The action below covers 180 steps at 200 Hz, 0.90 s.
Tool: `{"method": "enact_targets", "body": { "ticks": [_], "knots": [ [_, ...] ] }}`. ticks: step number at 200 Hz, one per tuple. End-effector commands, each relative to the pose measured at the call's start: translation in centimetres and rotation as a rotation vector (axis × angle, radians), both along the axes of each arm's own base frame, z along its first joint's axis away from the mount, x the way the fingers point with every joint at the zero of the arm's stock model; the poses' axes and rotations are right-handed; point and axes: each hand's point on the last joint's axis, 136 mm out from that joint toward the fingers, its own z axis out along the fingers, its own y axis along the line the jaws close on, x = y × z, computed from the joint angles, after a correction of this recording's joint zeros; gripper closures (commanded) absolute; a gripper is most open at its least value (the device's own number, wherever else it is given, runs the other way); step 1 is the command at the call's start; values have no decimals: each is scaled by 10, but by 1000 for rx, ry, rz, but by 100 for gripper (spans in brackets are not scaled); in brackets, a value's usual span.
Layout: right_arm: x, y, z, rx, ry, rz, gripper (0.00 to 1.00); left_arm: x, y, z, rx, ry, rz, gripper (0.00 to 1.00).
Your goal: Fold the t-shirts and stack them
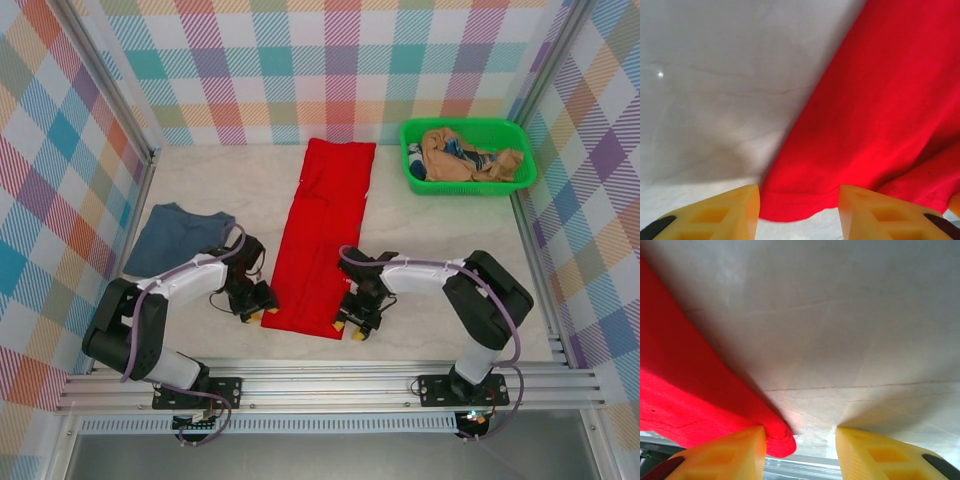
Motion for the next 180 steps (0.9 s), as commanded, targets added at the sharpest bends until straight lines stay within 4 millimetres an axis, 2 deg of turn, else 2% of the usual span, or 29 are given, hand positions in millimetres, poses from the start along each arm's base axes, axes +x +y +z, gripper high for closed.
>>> {"method": "enact_targets", "body": {
  "ticks": [1,17,43,68,91,115,132,152,180],
  "knots": [
    [6,13,-22,11,-26,-84,59,7,-11,-5,-64,-49,-35,54],
    [4,19,-22,28,-2,-99,60,1,-12,-8,-76,-35,-36,54],
    [0,31,-12,55,-9,-94,59,-5,-11,-7,-91,-50,-42,56],
    [-5,39,-8,58,-11,-68,59,-13,-9,-14,-86,-18,-55,62],
    [-12,35,-18,34,-2,-61,59,-14,-10,-15,-84,-18,-56,66],
    [-13,34,-27,30,5,-78,65,-13,-8,-10,-60,-26,-66,73],
    [-6,41,-15,53,-41,-74,64,-12,-8,-1,-66,-41,-69,75],
    [0,43,4,62,-85,-44,61,-14,-13,8,-98,-37,-69,83],
    [-13,40,3,58,-32,-33,60,-23,-18,7,-114,-9,-88,89]
  ]
}}
